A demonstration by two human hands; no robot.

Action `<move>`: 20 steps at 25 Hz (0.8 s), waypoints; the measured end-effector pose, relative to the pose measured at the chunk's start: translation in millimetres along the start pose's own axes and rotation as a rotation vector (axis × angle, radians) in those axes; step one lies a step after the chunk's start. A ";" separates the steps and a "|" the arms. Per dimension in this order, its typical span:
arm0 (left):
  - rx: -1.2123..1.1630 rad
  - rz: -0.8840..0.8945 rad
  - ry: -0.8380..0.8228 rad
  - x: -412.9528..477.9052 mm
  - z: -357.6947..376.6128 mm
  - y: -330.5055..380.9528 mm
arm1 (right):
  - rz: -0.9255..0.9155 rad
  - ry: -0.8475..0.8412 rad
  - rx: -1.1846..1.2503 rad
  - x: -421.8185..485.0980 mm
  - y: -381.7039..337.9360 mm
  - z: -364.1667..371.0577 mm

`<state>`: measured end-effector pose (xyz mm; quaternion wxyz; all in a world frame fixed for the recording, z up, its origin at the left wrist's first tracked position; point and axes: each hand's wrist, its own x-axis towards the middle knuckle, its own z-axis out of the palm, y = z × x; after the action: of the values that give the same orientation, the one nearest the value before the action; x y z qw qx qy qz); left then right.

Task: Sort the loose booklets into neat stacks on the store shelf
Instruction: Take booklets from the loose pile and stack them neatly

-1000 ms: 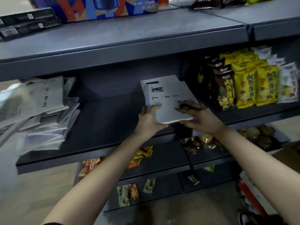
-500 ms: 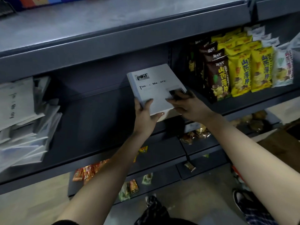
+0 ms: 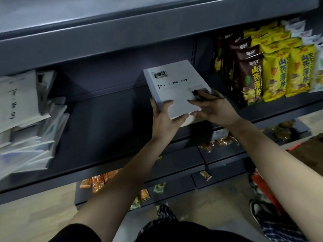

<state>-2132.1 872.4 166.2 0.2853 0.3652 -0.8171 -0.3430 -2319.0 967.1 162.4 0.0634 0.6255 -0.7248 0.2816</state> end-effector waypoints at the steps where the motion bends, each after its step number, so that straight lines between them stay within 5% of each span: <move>1: -0.021 0.021 0.014 1.0 -0.4 -2.2 | 0.018 -0.017 -0.004 -0.1 -0.8 1.0; 8: 0.045 0.021 -0.133 8.8 -11.3 -7.1 | 0.144 -0.219 0.000 4.9 -11.9 -13.3; 11: 0.133 0.006 -0.203 7.9 -28.4 -11.4 | 0.163 -0.150 -0.132 3.4 -33.1 -12.9; 20: 0.099 -0.007 -0.144 -54.6 -80.7 -18.0 | 0.014 0.031 0.060 15.5 -121.9 -0.8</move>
<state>-2035.8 878.3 189.2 0.2063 0.3562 -0.8501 -0.3284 -2207.5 946.7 210.0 0.0541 0.6176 -0.7194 0.3133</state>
